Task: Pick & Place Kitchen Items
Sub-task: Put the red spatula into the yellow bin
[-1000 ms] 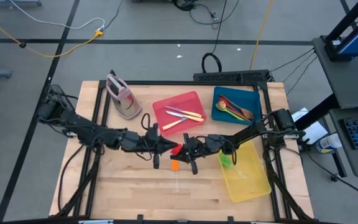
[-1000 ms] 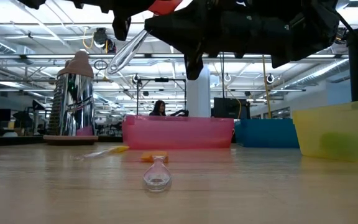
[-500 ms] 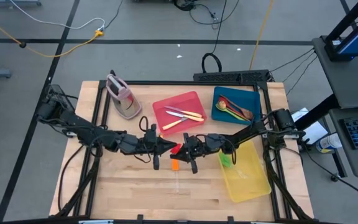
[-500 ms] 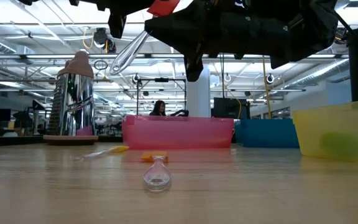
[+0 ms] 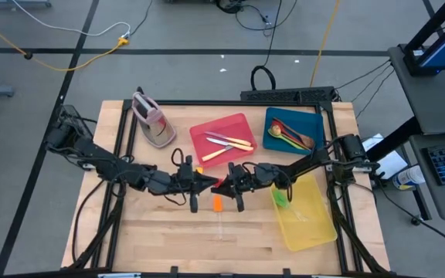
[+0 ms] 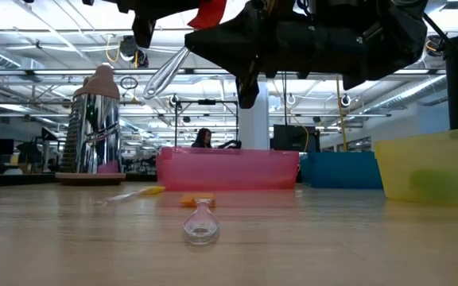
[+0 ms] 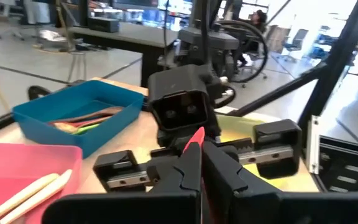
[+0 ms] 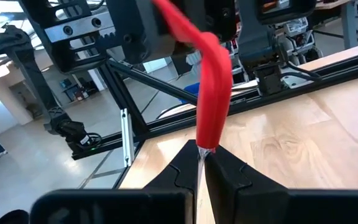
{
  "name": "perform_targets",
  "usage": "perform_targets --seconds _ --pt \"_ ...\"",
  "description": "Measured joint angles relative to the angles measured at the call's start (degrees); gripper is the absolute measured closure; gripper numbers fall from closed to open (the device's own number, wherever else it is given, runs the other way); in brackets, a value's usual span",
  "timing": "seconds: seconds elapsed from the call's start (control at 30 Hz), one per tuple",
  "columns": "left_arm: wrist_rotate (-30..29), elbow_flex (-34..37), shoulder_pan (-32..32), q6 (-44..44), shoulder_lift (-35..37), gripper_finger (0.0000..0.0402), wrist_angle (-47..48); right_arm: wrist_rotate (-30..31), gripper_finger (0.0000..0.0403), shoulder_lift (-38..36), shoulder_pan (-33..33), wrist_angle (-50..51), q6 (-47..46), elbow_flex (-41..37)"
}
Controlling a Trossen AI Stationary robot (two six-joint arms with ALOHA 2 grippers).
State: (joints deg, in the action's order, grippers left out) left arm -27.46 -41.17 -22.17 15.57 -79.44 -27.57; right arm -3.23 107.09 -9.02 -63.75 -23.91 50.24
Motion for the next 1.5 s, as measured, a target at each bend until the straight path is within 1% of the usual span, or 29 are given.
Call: perform_targets --seconds 0.07,0.37,0.53,0.73,1.07,1.37,1.43,1.5 --pt "-0.73 0.0 -0.04 0.0 0.0 0.0398 0.15 -0.96 0.0393 0.0 0.02 -0.02 0.63 0.0" --pt "-0.85 0.0 -0.45 -0.1 0.0 0.0396 0.28 -1.63 0.0393 -0.11 0.09 0.14 0.97 0.0" --pt "-0.84 0.0 -0.42 0.15 0.0 0.0397 0.31 -4.32 0.0393 -0.11 0.09 0.48 0.96 0.0" --pt "-0.88 0.0 -0.42 -0.02 -0.03 0.0398 0.3 -4.5 0.0393 -0.11 0.07 1.11 1.0 0.0" --pt "-1.09 0.17 -0.33 -2.52 -0.13 0.0361 0.46 -4.58 0.0393 -0.35 0.04 1.26 1.54 0.02" --pt "-0.57 0.17 1.45 -1.81 -0.13 0.0299 -0.09 -4.47 0.0393 -0.35 -0.04 1.88 2.54 0.02" --pt "0.91 0.17 2.24 -1.5 -0.13 0.0286 -1.46 -4.54 0.0393 -0.33 -0.04 1.88 2.57 0.07" --pt "4.09 0.17 3.23 -1.45 -0.13 0.0276 -3.13 -4.62 0.0393 -0.33 -0.07 1.92 2.59 0.09"
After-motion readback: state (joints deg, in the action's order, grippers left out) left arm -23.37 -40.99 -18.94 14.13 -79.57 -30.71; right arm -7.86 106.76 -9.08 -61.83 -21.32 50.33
